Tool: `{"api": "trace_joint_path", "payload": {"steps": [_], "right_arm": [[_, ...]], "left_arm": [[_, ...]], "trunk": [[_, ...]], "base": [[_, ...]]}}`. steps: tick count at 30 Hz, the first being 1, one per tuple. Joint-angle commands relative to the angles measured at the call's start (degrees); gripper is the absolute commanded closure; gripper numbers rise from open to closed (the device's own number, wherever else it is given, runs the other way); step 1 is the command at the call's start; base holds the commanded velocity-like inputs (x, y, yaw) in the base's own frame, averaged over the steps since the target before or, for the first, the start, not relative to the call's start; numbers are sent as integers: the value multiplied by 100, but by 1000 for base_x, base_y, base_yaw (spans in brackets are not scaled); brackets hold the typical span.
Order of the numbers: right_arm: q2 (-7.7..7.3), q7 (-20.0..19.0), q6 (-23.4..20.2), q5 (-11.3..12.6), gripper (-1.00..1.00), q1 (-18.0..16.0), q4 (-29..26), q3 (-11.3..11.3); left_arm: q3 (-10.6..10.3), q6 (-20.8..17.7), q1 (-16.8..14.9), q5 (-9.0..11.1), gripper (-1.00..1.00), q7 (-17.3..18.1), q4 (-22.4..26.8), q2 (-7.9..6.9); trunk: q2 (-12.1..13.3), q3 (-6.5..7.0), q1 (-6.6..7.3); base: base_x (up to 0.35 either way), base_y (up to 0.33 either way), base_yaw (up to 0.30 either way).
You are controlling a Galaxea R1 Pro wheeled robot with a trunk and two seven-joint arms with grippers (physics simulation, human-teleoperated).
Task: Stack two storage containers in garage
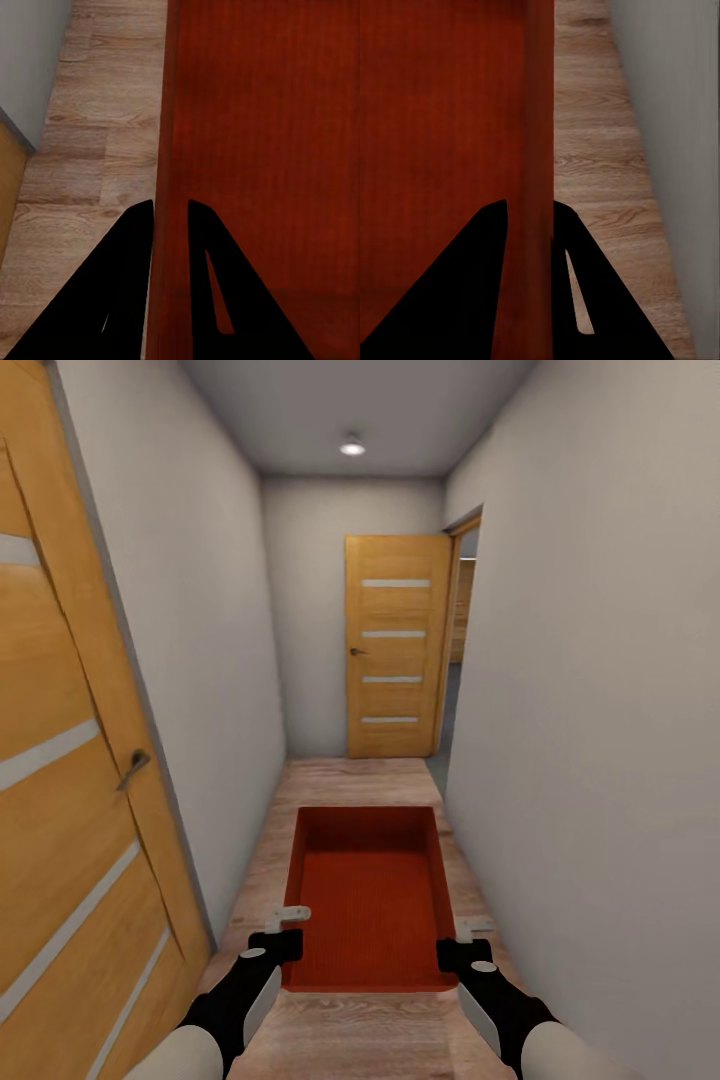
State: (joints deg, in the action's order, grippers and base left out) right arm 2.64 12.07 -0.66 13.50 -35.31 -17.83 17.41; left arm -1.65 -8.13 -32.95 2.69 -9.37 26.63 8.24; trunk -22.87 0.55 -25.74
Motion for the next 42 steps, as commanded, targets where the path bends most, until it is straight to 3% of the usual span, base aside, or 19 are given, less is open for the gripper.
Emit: {"api": "trace_joint_path", "payload": {"steps": [1, 11, 42], "right_arm": [[-6, -3, -5, 136, 100, -2, -1, -27], [-9, -3, -5, 135, 100, -2, -1, -27], [-9, -3, -5, 135, 100, -2, -1, -27]], "left_arm": [[209, -40, -1, -102, 100, -392, 36, -24], [209, -38, -1, -102, 100, -398, 36, -24], [209, -40, -1, -102, 100, -398, -14, -24]], "trunk": [[-5, -2, -4], [-5, -2, -4], [-5, -2, -4]], "base": [[167, 0, -44], [49, 0, -7], [319, 0, 0]]}}
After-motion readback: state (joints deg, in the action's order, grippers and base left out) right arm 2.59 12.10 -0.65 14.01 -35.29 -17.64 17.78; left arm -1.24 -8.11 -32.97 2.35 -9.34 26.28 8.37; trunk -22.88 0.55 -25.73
